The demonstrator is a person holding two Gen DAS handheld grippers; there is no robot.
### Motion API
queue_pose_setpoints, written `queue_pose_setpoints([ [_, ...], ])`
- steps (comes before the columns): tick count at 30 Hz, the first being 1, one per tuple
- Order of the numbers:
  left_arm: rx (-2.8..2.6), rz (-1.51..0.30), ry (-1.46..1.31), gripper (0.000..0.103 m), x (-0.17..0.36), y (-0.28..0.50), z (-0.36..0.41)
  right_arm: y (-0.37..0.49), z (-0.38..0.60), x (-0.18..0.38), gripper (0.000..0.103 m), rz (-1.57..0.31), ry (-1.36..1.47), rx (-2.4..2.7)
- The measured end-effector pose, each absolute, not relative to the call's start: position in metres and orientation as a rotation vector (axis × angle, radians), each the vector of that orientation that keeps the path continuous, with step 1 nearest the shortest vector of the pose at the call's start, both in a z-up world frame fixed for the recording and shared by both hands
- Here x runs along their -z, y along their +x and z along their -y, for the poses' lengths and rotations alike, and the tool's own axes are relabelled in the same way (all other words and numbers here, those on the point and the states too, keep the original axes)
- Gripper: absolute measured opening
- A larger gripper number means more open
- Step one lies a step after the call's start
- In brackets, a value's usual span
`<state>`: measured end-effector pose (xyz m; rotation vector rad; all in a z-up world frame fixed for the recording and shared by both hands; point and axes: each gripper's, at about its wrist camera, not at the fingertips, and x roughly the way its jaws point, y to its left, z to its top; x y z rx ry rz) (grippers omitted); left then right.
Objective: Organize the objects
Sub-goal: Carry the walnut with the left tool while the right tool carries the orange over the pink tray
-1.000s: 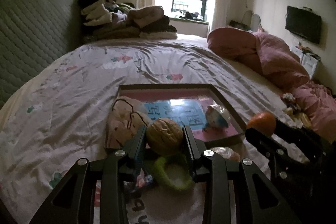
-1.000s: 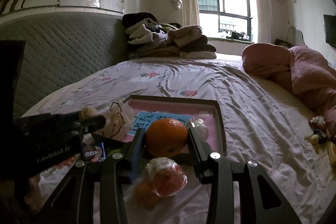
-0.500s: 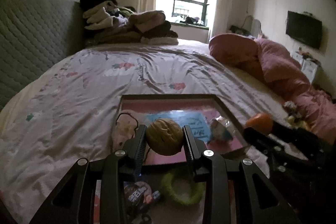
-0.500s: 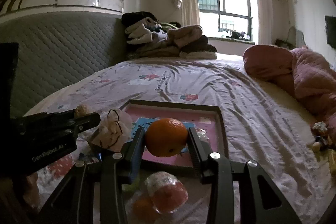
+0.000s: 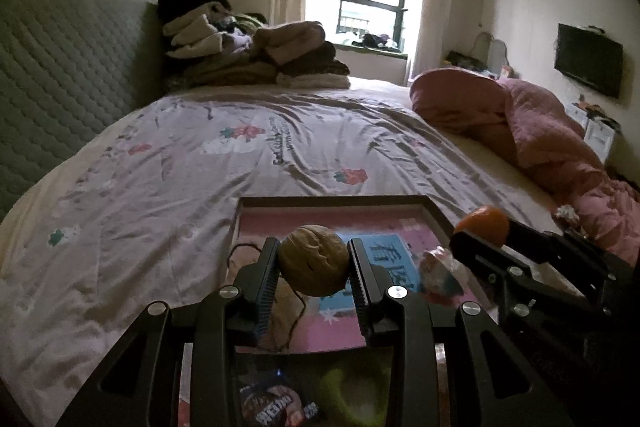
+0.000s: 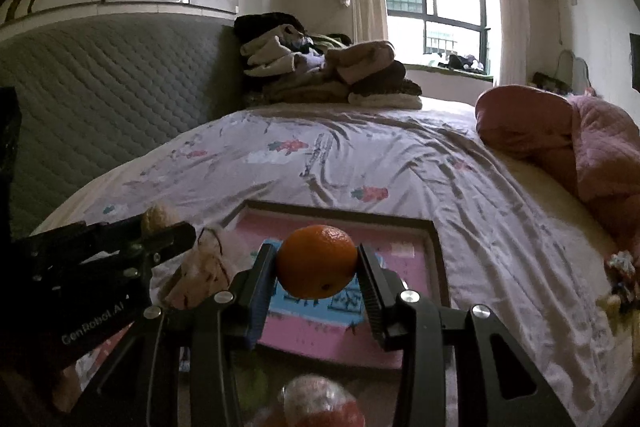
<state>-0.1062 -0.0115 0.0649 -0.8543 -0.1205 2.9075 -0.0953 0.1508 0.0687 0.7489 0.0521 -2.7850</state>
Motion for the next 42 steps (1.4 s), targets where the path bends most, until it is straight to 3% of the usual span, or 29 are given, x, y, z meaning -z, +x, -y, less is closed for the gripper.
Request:
queue_pose_setpoints([
  [10,-2.943,0.140,-0.854,0.035,-0.079,-0.135,0.018,-0.108,-0.154,-0.082,0.041,-0.046,0.705,2.783],
  [21,-2.868,0.227,-0.932,0.035,-0.061,-0.152,0.019,-0.124,-0.150,-0.069,0.041,-0.069,0.757,2.771],
  [36,-2.772,0.203,-1.050,0.035,-0.018,-0.167,0.005,-0.136,-0.147,-0.036,0.041,-0.117,0.871,2.735],
  [42,-2.767,0.093,-1.106,0.035,-0.001,-0.170,0.000,-0.143,-0.149,-0.019,0.041,-0.127,0.957,2.703],
])
